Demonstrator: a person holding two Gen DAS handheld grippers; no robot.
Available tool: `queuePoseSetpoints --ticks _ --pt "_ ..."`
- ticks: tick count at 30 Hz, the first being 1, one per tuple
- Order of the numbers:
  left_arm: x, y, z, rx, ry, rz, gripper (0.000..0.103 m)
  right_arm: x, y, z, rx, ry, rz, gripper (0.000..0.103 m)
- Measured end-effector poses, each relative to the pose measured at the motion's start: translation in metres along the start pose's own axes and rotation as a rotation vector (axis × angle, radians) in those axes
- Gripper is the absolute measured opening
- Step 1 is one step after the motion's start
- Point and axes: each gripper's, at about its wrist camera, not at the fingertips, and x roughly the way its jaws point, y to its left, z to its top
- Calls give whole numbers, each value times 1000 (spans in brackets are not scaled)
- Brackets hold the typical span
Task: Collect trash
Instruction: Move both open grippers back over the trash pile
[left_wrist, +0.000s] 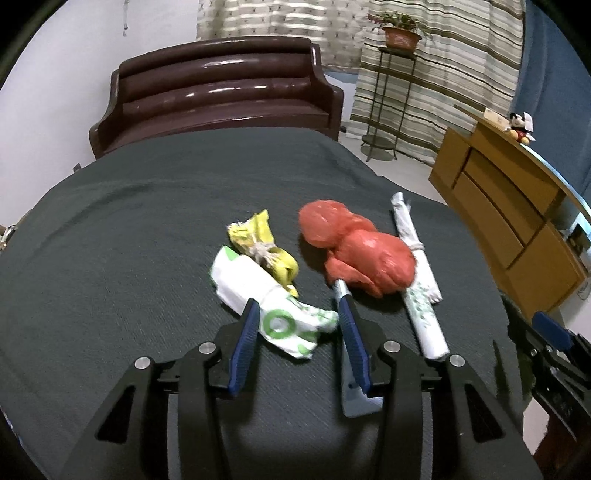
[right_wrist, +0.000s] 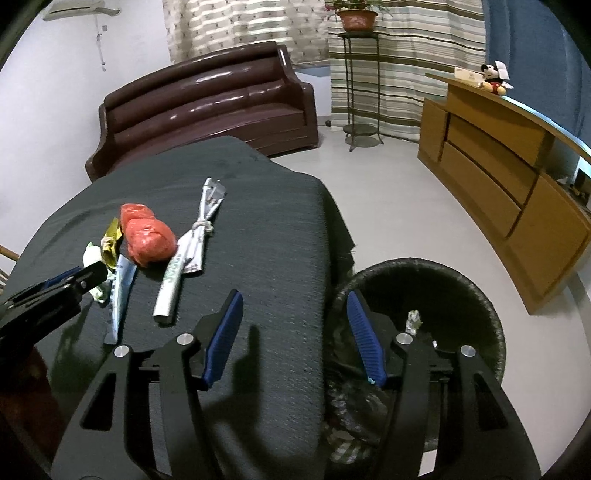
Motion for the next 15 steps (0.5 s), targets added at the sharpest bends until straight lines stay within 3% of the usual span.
queuePoseSetpoints --ticks 4,15 --pt "9 7 2 -3 25 6 54 4 4 2 -4 11 10 57" --pt "1 34 -5 -8 55 11 54 10 13 3 -13 34 28 57"
